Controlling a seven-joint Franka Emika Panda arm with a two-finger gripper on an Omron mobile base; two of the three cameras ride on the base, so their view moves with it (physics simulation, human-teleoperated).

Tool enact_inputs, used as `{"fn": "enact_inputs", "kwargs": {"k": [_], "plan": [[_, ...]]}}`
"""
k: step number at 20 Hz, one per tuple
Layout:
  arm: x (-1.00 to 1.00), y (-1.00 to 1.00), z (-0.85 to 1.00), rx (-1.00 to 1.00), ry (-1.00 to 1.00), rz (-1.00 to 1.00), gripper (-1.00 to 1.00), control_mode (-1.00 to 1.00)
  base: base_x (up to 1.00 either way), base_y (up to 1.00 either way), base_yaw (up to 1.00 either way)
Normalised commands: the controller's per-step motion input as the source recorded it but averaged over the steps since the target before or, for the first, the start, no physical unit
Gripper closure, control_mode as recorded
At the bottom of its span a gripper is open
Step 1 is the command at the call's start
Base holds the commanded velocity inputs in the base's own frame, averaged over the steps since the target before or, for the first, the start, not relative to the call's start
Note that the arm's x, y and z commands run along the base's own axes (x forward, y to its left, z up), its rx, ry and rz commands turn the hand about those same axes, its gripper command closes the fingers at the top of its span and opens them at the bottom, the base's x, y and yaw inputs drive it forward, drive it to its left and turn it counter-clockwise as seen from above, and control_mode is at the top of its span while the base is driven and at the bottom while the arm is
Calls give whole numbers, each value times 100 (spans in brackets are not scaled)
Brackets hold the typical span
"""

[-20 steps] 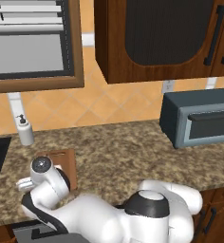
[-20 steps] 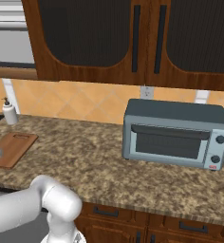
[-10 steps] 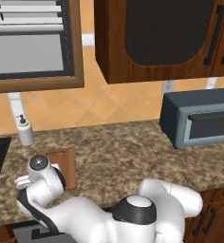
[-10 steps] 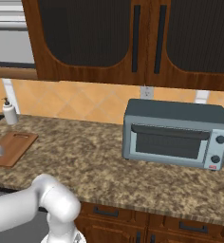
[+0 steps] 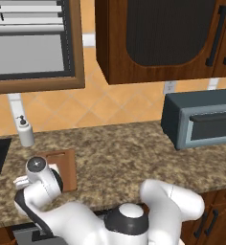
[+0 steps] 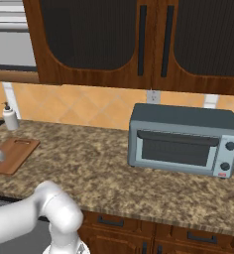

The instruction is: Pick up the sponge from the counter and clean the cutting board by briefly scrubbing or pressing down on the cutting board. Once finished, release the sponge.

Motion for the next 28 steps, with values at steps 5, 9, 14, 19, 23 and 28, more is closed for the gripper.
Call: {"fn": "enact_inputs", "kwargs": {"k": [5,9,14,19,23,28], "plan": [[52,-5,-45,0,-11,0,100,-100,0,0,0],[45,-10,-38,0,-10,0,100,-100,0,0,0],[49,-14,-52,0,-13,0,100,-100,0,0,0],[54,-22,-51,0,-12,0,100,-100,0,0,0],[57,-28,-49,0,-9,0,100,-100,0,0,0],[65,-31,-45,1,-5,0,100,-100,0,0,0]]}}
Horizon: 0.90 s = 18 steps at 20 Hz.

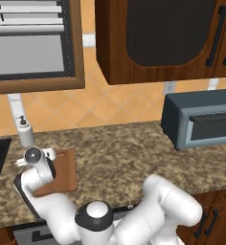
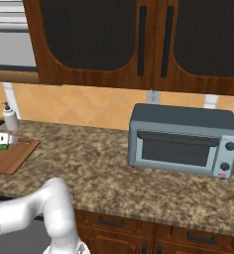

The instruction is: Pick up the sponge from the counter and clean the cutting board by briefly scrubbing or pressing down on the cutting board. Once finished, release the sponge.

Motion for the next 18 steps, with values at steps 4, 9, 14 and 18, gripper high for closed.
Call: {"fn": "enact_inputs", "kwargs": {"k": [4,9,14,18], "plan": [[59,-34,-46,2,-5,0,100,-100,0,0,0],[61,-26,-52,0,-5,0,100,-100,0,0,0],[30,-31,-63,0,-7,0,100,-100,0,0,0],[-42,-31,-87,0,-16,0,100,-100,0,0,0]]}}
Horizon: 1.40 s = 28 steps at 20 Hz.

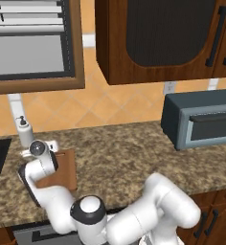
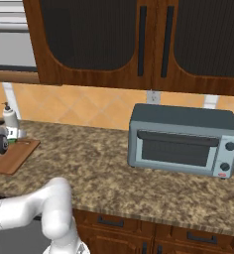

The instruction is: Pick up the sponge from the counter and clean the cutting board by briefly scrubbing or pressing down on the cutting board. Once finished, release the sponge.

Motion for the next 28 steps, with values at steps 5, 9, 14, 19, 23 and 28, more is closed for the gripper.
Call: {"fn": "enact_inputs", "kwargs": {"k": [5,9,14,19,23,28], "plan": [[-83,-46,-89,1,-11,0,100,-100,0,0,0],[-92,-36,-84,1,-1,0,100,-100,0,0,0],[-99,-25,-92,0,0,0,100,-100,0,0,0],[-100,-32,-98,0,0,0,100,-100,0,0,0],[-100,-35,-90,1,0,0,100,-100,0,0,0],[-70,-37,-64,5,3,0,100,-100,0,0,0]]}}
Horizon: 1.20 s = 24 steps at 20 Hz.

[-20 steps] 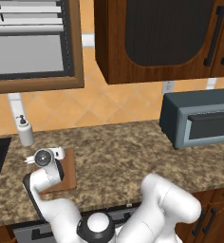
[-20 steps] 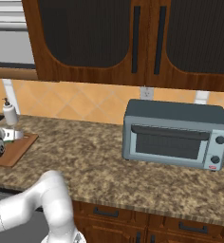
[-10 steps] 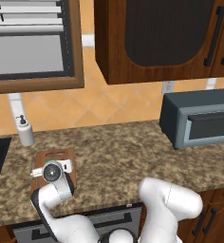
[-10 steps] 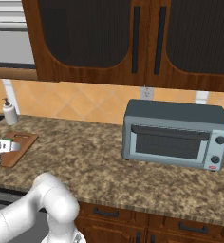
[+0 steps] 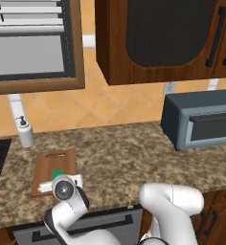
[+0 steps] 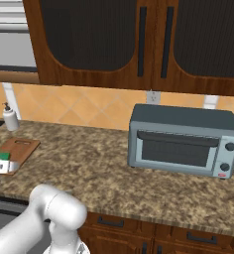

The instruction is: Pick up the sponge from the counter and clean the cutting board by briefly scrubbing or pressing down on the cutting board. Once finished, release the sponge.

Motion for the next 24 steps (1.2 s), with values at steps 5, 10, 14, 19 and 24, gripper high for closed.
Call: {"fn": "enact_inputs", "kwargs": {"k": [5,10,14,19,24], "plan": [[-11,-44,-20,12,1,0,100,-100,0,0,0],[30,-33,-10,9,1,0,100,-100,0,0,0],[58,-20,-14,3,0,0,100,-100,0,0,0],[28,-3,24,9,0,-3,100,-100,0,0,0],[7,0,61,19,15,-5,100,-100,0,0,0]]}}
